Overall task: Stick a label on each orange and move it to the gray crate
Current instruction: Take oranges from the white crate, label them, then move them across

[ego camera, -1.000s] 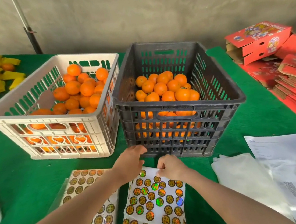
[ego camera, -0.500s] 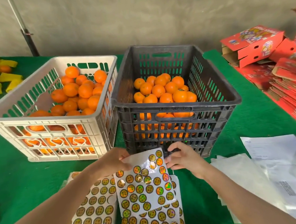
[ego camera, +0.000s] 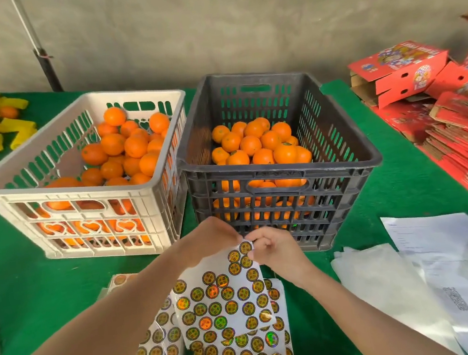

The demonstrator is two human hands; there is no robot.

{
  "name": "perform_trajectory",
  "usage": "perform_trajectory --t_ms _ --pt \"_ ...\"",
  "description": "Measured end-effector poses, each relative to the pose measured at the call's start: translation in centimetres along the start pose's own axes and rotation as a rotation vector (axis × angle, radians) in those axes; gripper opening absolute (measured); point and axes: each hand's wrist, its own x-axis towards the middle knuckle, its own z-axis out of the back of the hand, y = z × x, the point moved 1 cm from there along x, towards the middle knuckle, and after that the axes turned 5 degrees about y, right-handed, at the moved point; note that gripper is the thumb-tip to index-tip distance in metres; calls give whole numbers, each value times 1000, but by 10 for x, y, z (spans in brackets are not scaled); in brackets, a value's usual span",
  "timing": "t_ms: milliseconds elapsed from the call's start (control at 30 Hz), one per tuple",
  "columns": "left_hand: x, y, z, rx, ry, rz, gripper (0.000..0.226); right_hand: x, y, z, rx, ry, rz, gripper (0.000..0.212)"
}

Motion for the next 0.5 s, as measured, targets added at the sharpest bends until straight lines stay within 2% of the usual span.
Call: perform_trajectory --t_ms 100,200,333,433,500 --pt "3 -1 -6 -34 11 17 22 -4 -3 -2 -139 -82 82 17" --pt "3 1 -7 -36 45 -46 38 -10 -5 -5 -315 -198 230 17" --pt "6 0 -5 1 109 -119 22 -15 -5 -8 -518 -284 399 18" --pt "11 0 -7 2 115 -107 22 -16 -4 -7 -591 -336 518 14" --pt "15 0 -10 51 121 -93 29 -16 -6 -7 -536 -350 551 13"
